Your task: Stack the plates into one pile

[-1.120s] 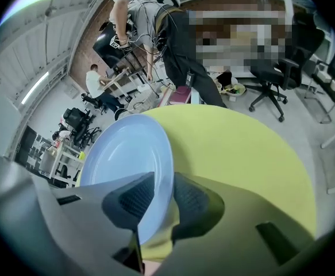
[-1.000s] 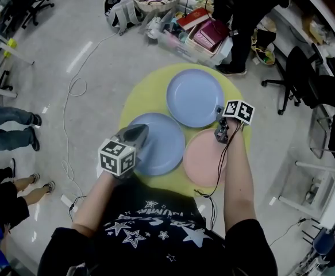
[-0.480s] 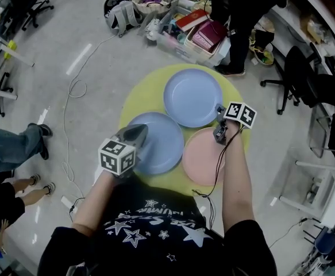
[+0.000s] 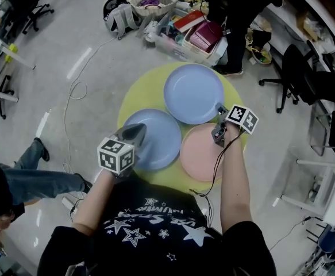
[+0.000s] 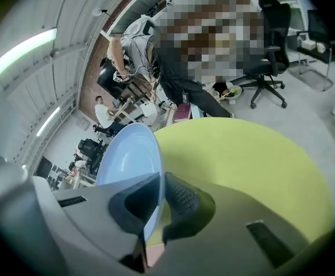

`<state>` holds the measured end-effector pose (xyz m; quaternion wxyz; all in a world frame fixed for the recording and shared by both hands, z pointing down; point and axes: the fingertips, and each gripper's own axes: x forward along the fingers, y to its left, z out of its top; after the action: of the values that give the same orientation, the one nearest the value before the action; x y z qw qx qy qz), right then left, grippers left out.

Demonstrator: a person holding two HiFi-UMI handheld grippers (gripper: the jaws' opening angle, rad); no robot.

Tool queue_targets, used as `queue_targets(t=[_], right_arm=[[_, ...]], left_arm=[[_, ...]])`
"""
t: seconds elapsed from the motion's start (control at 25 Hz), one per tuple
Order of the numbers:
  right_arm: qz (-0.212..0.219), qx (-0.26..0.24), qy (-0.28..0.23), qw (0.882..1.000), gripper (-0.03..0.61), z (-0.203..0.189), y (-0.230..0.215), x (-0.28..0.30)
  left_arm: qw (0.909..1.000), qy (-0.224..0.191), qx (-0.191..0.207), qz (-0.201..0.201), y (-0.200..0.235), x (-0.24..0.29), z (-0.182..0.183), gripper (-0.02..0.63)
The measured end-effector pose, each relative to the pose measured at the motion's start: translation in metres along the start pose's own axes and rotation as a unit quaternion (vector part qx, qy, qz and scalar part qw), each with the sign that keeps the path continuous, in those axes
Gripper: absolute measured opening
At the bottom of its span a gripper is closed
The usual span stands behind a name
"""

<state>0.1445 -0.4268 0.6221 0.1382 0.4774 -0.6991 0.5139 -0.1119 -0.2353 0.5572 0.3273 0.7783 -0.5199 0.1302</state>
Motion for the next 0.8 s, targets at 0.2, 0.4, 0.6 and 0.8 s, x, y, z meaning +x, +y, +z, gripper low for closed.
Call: queue_targets(t=[0.2, 0.4, 0.6, 0.8], right_arm=[[0.010, -0.001, -0.018, 1.000, 0.028, -0.003, -0.004, -0.025], [0.022, 0.009, -0.031, 0.999, 0.028, -0.015, -0.015, -0.055], [0.033, 0.021, -0.038, 0.999, 0.028, -0.030, -0.029, -0.084], [0.025, 0.021, -0.042, 0.999, 0.029, -0.053, -0.046, -0.110]], left_arm=[[1.0000, -0.005, 0.004, 0.000, -0.007, -0.006, -0.002, 0.020], [0.9999, -0.007, 0.011, -0.003, -0.018, -0.007, -0.004, 0.020], [0.9997, -0.007, 0.020, -0.009, -0.036, -0.008, -0.011, 0.020], [0.9996, -0.002, 0.023, -0.016, -0.057, -0.008, -0.024, 0.020]])
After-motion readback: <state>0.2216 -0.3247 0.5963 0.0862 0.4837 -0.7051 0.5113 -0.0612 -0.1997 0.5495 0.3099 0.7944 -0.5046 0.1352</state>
